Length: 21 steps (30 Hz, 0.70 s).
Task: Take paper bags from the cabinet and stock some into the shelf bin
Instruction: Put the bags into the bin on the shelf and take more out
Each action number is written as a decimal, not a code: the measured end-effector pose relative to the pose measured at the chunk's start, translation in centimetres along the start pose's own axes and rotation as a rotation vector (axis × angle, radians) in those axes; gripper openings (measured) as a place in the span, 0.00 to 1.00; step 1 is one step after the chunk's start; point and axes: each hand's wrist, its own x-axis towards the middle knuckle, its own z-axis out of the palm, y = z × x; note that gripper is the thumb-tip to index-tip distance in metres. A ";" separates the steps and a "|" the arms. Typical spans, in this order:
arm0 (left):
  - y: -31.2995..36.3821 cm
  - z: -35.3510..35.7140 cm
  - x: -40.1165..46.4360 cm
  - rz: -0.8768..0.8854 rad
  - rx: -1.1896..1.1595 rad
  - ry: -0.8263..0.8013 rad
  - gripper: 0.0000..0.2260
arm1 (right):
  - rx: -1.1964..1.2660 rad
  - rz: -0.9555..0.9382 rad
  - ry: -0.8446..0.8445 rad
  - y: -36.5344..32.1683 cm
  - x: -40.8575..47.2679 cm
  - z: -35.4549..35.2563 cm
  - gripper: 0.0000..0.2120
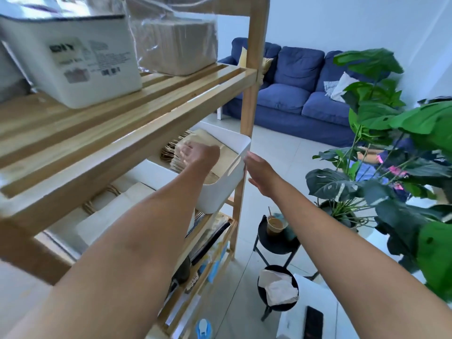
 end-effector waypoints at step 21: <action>-21.2 -17.7 -27.6 0.405 0.564 -0.012 0.26 | -0.331 -0.307 -0.249 3.5 -26.2 9.7 0.11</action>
